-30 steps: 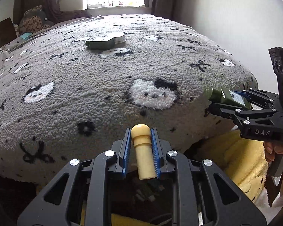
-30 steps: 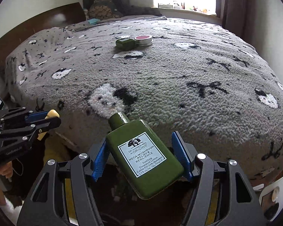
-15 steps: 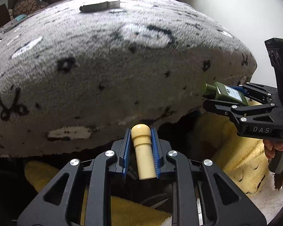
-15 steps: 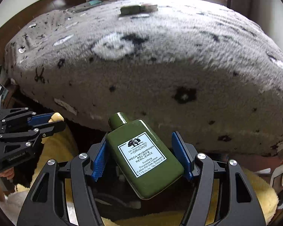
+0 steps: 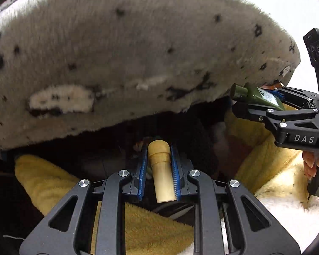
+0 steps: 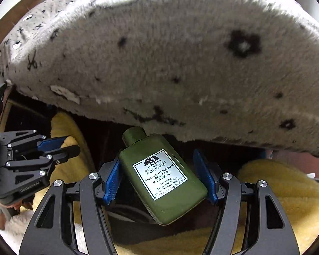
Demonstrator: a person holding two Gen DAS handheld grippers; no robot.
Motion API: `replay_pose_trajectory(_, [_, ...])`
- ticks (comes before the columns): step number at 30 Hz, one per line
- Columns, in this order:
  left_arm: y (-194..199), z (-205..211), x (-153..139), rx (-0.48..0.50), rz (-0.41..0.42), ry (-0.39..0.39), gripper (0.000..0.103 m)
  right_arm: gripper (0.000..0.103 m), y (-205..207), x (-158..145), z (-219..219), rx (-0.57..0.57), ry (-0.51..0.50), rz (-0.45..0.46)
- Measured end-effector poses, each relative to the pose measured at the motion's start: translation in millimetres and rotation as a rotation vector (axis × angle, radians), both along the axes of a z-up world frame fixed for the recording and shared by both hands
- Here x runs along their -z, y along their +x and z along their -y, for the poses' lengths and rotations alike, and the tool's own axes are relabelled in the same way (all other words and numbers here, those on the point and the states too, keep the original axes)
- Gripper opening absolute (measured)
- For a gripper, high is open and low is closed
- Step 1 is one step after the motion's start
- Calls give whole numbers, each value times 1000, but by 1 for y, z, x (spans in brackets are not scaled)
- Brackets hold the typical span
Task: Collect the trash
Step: 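Lower both tools to the bin and release the green bottle and yellow tube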
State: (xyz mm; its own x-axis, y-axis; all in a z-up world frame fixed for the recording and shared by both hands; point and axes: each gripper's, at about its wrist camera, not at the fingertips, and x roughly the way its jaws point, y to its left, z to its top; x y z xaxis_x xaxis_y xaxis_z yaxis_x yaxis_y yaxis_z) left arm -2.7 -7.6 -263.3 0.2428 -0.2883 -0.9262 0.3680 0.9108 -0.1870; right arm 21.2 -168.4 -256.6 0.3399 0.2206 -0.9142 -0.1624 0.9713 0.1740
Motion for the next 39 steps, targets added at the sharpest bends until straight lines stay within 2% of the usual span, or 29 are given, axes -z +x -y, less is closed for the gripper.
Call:
replay_pose_trajectory(16, [9,-12,57,-28,-170,-22,20,65,13,53,-16,25,1,-156])
replay_pose_trajectory(22, [13,-6,69,-19,-191,-22,20,65,18,58,-21,13,22,-171])
replay_pose_trajectory(30, [18,-4,68,-29,-190,-16,20,66,26,59,-18,19,58,-177])
replay_pose_trajectory(33, [18,-7,62,-39,-183,-14,24,66,26,55,-15,27,58,-166])
replay_pose_trajectory(34, [17,-8,60,-43,-180,-13,29,68,26,54,-15,32,58,-161])
replay_pose_trajectory(35, [16,-9,58,-46,-175,-12,33,76,25,51,-13,37,61,-152])
replay_pose_trajectory(36, [16,-10,56,-49,-170,-11,35,78,24,48,-12,41,68,-141])
replay_pose_trajectory(39, [14,-11,48,-54,-149,-8,44,80,21,39,-6,54,77,-115])
